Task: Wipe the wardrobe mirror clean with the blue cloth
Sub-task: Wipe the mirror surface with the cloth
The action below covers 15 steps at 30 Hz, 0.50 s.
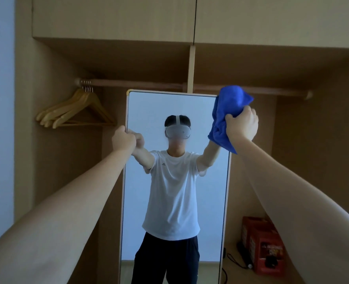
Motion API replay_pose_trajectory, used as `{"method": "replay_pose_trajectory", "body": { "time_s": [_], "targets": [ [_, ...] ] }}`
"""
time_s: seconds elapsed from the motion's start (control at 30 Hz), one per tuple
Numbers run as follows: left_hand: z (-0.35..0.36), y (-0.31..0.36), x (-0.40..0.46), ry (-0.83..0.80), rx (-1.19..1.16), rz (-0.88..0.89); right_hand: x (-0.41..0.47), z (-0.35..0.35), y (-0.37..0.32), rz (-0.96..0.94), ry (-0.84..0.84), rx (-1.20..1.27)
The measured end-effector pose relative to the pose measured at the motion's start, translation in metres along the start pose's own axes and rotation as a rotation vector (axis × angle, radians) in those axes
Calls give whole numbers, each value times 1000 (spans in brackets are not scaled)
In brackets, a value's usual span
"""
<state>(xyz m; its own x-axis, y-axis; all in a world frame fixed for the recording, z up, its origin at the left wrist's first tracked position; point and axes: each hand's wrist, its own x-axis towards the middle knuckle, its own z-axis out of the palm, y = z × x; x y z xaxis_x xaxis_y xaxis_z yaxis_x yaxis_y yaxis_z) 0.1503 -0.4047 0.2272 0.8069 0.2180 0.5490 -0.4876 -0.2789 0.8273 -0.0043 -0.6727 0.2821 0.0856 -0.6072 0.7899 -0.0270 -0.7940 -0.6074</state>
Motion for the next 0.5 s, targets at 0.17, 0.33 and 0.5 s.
{"method": "replay_pose_trajectory", "body": {
  "time_s": [0.17, 0.33, 0.5],
  "targets": [
    [-10, 0, 9, -77, 37, -13, 19, 3, -18, -143, 52, -112],
    [-10, 9, 9, 16, 33, 141, 31, -2, -9, -523, 55, -278],
    [-9, 10, 21, 60, 25, 141, 36, 6, -23, -578, 73, -147]
  ]
}}
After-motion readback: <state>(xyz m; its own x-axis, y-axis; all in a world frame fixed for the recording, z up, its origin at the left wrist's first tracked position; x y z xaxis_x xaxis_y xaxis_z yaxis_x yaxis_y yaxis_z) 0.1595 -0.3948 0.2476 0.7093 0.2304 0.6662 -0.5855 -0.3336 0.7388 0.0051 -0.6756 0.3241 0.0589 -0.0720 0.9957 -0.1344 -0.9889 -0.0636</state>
